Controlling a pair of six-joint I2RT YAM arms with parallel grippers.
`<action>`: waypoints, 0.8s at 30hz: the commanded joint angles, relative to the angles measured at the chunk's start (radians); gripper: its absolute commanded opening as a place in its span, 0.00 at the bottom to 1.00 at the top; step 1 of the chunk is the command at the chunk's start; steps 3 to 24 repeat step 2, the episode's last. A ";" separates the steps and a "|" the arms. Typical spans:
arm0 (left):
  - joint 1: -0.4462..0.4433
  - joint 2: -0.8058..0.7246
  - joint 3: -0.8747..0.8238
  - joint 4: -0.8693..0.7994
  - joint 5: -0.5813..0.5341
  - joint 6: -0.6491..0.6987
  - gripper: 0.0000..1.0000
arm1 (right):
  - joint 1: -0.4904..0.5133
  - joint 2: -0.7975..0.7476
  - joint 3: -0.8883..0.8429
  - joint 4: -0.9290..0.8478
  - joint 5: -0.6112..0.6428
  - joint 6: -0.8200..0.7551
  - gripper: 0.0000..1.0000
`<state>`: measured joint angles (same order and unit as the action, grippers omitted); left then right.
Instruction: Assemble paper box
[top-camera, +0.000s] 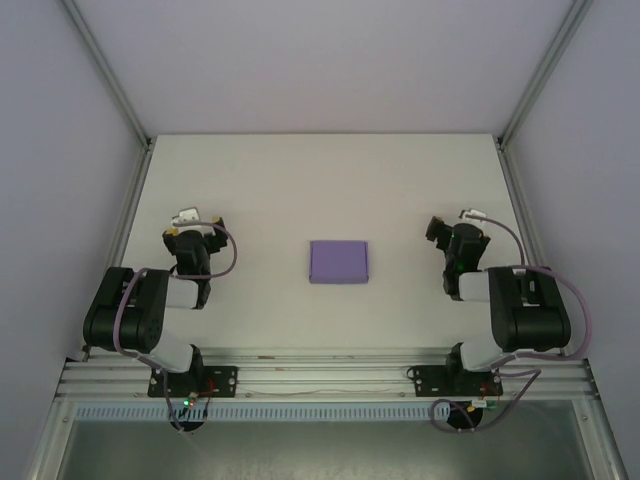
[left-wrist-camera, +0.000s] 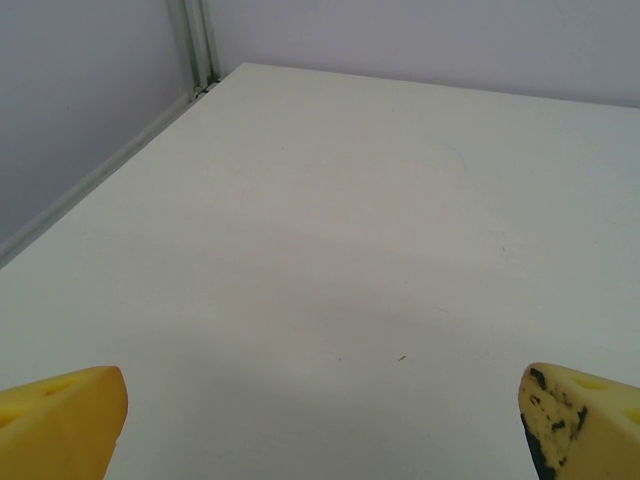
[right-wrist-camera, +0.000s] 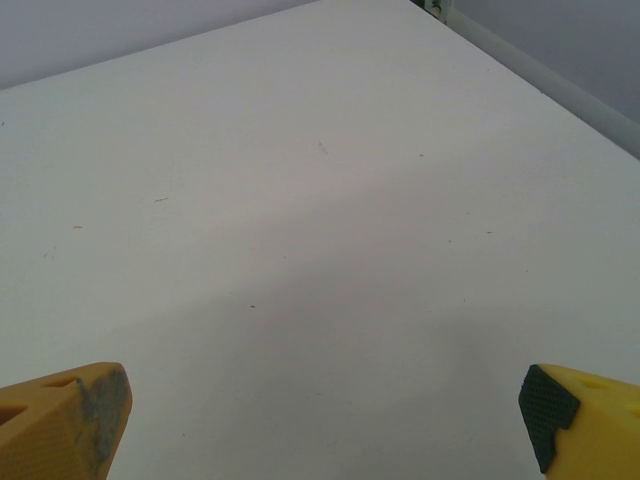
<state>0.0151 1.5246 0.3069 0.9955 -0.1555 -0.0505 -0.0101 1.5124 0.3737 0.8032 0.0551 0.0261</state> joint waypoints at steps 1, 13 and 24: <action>-0.004 -0.012 0.011 0.012 0.016 0.012 1.00 | -0.001 -0.015 0.017 0.024 0.006 0.012 1.00; -0.004 -0.014 0.013 0.006 0.016 0.010 1.00 | -0.002 -0.014 0.017 0.024 0.005 0.012 1.00; -0.004 -0.014 0.013 0.006 0.016 0.010 1.00 | -0.002 -0.014 0.017 0.024 0.005 0.012 1.00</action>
